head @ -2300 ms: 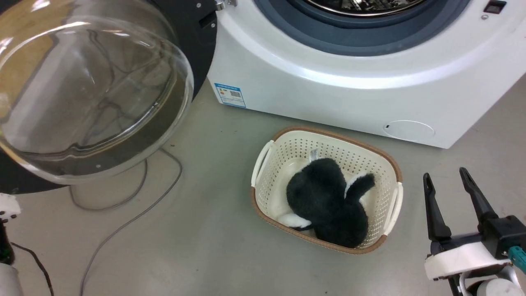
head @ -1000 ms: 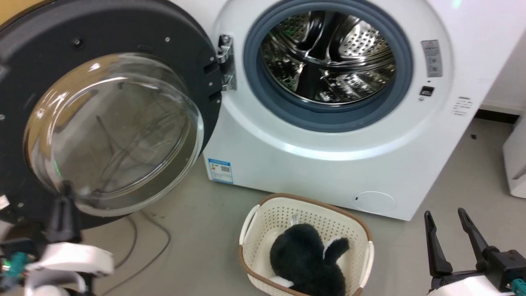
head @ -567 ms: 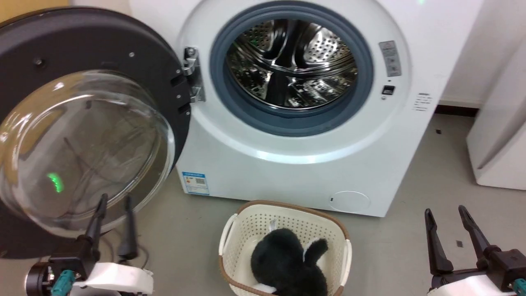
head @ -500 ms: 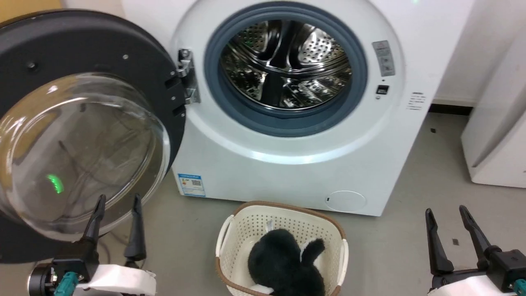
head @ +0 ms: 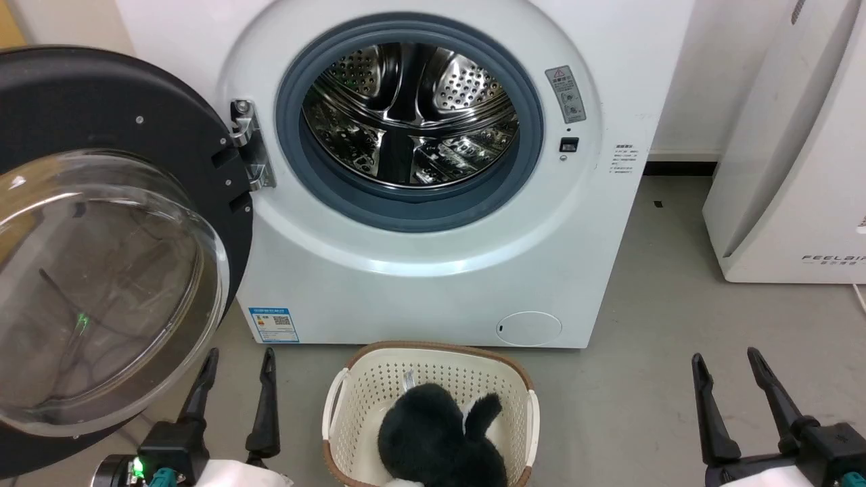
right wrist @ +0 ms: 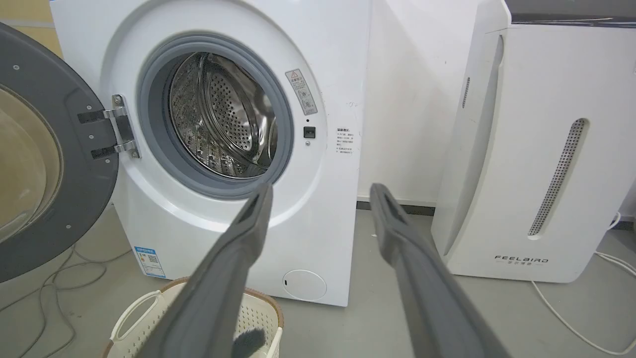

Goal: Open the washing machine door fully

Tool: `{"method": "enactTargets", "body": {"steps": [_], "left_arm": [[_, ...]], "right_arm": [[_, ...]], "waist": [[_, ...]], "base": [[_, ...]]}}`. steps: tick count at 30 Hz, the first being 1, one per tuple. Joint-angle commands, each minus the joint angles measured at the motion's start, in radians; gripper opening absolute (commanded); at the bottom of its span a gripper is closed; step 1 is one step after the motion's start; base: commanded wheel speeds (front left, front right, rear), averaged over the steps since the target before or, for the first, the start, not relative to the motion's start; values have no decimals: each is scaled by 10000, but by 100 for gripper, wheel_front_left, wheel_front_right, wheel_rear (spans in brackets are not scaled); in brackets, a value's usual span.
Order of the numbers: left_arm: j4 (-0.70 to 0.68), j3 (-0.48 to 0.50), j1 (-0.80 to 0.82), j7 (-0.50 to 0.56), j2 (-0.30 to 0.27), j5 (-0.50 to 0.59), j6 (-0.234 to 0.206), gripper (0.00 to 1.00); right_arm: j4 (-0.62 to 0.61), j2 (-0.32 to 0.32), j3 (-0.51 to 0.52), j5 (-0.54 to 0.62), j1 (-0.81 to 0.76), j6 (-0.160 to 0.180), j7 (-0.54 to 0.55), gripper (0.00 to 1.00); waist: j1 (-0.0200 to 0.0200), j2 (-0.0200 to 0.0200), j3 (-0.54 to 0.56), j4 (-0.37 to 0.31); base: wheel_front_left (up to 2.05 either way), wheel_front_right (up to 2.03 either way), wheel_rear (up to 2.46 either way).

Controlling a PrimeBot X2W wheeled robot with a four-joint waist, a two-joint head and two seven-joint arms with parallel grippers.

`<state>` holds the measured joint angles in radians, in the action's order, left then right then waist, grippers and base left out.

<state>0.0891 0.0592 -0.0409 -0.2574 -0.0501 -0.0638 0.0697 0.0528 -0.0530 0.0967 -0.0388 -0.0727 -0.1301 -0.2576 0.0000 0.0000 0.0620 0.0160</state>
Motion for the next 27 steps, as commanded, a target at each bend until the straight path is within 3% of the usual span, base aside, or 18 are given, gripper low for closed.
{"method": "enactTargets", "body": {"steps": [1,5,6,27], "left_arm": [[41,-53,-109,-44,-8,-77,-45,100],[71,-103,-165,-44,-5,-151,-48,100],[57,-112,-12,8,6,-107,-22,0],[-67,-184,47,355,8,-3,-110,0]], "right_arm": [[-53,28,0,-142,-186,-6,-42,100],[-46,28,33,-222,-269,-6,-42,100],[5,-2,15,-184,-143,0,6,0],[-58,0,-122,-107,-28,-1,345,0]], "waist": [[0,0,29,-36],[0,0,45,-134],[0,0,44,-133],[0,0,-45,-140]], "base": [[0,0,0],[0,0,0],[0,0,0],[0,0,0]]}}
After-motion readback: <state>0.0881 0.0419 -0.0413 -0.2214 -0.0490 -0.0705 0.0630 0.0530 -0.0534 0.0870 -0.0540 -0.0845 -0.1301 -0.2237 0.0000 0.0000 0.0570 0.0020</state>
